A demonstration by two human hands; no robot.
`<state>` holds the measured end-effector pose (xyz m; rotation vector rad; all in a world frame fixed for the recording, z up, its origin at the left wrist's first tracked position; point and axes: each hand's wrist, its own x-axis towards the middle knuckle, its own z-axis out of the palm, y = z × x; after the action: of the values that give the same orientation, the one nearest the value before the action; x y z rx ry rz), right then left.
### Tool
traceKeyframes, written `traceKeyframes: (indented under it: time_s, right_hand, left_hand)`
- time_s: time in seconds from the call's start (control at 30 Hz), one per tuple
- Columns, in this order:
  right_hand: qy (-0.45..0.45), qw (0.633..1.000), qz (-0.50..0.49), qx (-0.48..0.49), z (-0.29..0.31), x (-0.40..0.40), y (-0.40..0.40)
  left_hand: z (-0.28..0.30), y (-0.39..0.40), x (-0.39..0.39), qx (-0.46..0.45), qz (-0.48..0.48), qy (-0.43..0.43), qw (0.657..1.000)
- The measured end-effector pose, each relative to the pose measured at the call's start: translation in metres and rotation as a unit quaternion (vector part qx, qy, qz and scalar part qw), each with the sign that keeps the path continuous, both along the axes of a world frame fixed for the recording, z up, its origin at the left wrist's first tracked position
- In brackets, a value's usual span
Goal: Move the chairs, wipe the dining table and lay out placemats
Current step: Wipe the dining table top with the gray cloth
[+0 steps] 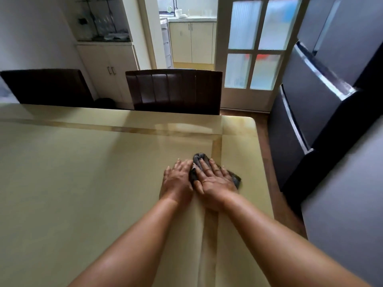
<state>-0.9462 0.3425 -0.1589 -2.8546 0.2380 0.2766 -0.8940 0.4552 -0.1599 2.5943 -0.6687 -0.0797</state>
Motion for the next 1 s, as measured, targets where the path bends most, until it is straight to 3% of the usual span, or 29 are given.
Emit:
traceKeyframes:
  time_s: [0.33, 0.57, 0.83, 1.0]
  right_hand:
    - [0.048, 0.998, -0.030, 0.007, 0.001, -0.129, 0.137]
    - [0.058, 0.998, -0.008, 0.023, 0.011, -0.174, 0.246]
    - [0.023, 0.998, 0.060, -0.002, 0.010, -0.169, 0.224]
    - [0.023, 1.000, 0.004, -0.002, 0.018, -0.108, 0.162]
  left_hand:
    - [0.034, 0.127, -0.133, 0.103, -0.050, 0.046, 0.992]
    - [0.034, 0.238, -0.166, 0.045, -0.050, 0.030, 0.997]
    - [0.020, 0.255, -0.163, 0.004, -0.017, 0.024, 1.000]
    - [0.013, 0.266, -0.121, 0.040, 0.000, 0.002, 0.999]
